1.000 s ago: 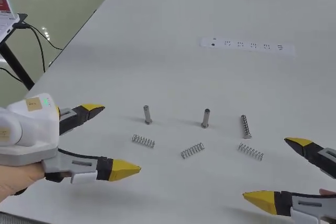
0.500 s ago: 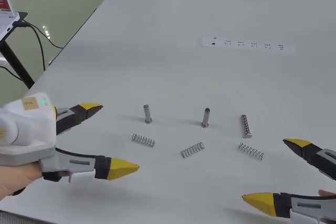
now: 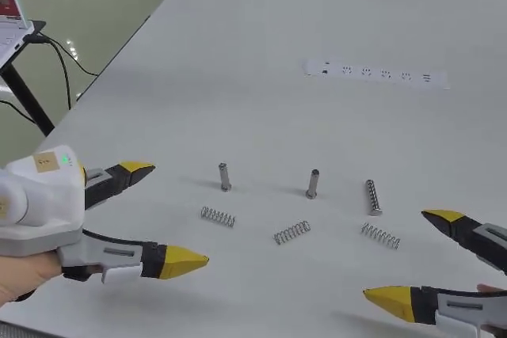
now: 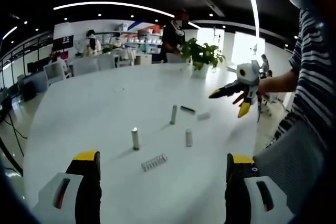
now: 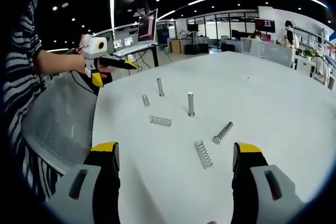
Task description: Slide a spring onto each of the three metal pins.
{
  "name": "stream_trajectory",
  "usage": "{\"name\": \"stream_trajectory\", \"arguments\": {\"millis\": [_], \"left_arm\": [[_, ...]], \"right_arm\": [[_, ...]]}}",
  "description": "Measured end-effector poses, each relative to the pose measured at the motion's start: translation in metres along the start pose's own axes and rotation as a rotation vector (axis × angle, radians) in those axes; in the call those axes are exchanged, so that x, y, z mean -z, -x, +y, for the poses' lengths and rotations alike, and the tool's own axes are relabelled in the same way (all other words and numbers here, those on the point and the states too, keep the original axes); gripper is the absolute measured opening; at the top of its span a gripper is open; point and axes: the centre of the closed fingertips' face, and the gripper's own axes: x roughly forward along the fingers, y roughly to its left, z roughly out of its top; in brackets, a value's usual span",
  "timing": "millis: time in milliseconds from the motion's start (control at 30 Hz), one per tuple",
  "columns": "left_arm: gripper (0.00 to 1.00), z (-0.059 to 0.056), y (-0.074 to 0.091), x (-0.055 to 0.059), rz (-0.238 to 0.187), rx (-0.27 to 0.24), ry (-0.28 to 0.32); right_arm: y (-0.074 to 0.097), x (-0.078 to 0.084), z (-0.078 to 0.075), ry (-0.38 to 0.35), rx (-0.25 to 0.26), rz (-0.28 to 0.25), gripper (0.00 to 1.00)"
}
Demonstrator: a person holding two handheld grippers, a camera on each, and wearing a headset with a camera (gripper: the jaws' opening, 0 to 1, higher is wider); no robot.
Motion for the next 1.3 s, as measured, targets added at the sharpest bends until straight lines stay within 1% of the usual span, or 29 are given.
{"name": "stream_trajectory", "arguments": {"millis": [100,200,267,333,433,567,667,800,900,967,1033,1100,1167,1233,1267,1300], "left_arm": [[0.97,0.0,0.0,0.0,-0.003,0.001,0.003],[0.97,0.001,0.001,-0.001,-0.006,-0.001,0.006],[0.97,0.001,0.001,-0.001,-0.005,0.0,0.005],[0.97,0.002,0.002,0.0,-0.001,-0.001,0.003],[0.97,0.001,0.002,-0.001,-0.004,0.005,0.004],[0.98,0.0,0.002,0.0,0.0,0.011,0.001],[0.98,-0.001,0.001,-0.001,-0.002,0.012,0.0],[0.98,-0.001,0.001,-0.002,-0.004,0.012,-0.001],[0.97,-0.001,0.001,-0.002,-0.003,0.013,-0.001],[0.97,-0.001,0.001,-0.001,-0.002,0.013,0.0],[0.97,-0.001,0.002,0.0,-0.001,0.014,0.001],[0.97,-0.001,0.002,0.0,0.001,0.016,0.001],[0.97,-0.001,0.003,0.001,0.003,0.016,0.0],[0.97,-0.001,0.003,0.002,0.007,0.016,-0.003],[0.98,-0.001,0.004,0.002,0.008,0.015,-0.004],[0.98,-0.001,0.004,0.002,0.008,0.016,-0.004]], "right_arm": [[-0.001,-0.007,-0.004,-0.003,0.006,-0.003,0.87],[-0.003,-0.015,-0.011,-0.016,0.018,-0.015,0.86],[-0.004,-0.019,-0.015,-0.018,0.024,-0.014,0.84],[-0.005,-0.023,-0.019,-0.03,0.025,-0.014,0.82],[-0.007,-0.029,-0.022,-0.046,0.026,-0.026,0.77],[-0.012,-0.035,-0.027,-0.041,0.031,-0.006,0.71],[-0.015,-0.039,-0.033,-0.051,0.039,0.009,0.67],[-0.02,-0.045,-0.044,-0.07,0.068,0.023,0.61],[-0.024,-0.046,-0.051,-0.101,0.076,0.037,0.58],[-0.027,-0.046,-0.057,-0.113,0.095,0.051,0.56],[-0.029,-0.043,-0.065,-0.153,0.118,0.077,0.52],[-0.032,-0.042,-0.07,-0.172,0.126,0.086,0.48],[-0.036,-0.038,-0.076,-0.201,0.138,0.106,0.46],[-0.039,-0.033,-0.081,-0.246,0.152,0.126,0.44],[-0.041,-0.032,-0.083,-0.258,0.151,0.129,0.42],[-0.043,-0.028,-0.084,-0.299,0.155,0.144,0.41]]}}
